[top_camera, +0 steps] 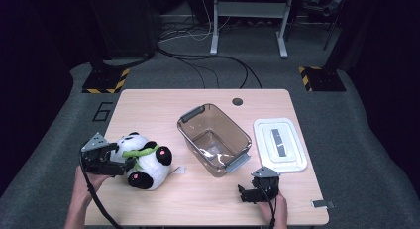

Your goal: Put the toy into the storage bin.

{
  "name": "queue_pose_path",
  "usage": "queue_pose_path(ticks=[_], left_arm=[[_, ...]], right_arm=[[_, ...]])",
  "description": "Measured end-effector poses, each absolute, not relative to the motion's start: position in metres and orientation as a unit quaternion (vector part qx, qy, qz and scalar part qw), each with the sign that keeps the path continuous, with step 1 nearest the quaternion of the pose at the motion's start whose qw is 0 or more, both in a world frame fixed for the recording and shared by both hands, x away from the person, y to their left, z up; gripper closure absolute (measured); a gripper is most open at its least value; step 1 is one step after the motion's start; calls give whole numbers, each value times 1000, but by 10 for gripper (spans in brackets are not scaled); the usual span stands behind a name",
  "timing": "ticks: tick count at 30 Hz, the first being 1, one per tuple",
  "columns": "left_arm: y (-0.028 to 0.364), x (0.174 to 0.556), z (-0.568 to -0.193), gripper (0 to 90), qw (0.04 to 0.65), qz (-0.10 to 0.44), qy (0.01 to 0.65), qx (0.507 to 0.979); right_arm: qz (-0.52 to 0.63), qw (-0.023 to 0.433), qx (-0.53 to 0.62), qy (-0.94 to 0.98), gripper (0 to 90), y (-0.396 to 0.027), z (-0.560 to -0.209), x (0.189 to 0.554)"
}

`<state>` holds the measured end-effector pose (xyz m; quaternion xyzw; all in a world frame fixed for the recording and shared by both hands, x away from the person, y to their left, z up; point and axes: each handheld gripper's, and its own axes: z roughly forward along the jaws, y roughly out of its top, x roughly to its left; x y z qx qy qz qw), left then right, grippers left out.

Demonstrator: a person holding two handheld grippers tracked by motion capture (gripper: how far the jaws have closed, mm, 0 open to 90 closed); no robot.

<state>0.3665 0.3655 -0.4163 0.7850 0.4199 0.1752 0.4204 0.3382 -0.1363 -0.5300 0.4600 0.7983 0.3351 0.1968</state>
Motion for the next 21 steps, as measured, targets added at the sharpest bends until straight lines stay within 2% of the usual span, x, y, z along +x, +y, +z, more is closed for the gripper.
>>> queue_pose_path(ticks=[11,16,18,19,20,21], left_arm=[[349,378,-425,3,416,156,400,802],[339,382,-428,156,407,150,383,815],[338,387,-432,258,402,141,390,817],[338,388,-434,258,406,136,394,813],[339,390,-437,355,414,121,398,810],[339,391,-438,383,416,121,403,806]], right_arm=[[335,197,461,798,15,-136,-530,338],[335,197,462,797,15,-136,-530,338],[335,197,461,798,15,-136,-530,339],[335,197,461,798,15,-136,-530,339],[335,197,462,797,16,-136,-530,338],[335,197,462,797,16,-136,-530,338]])
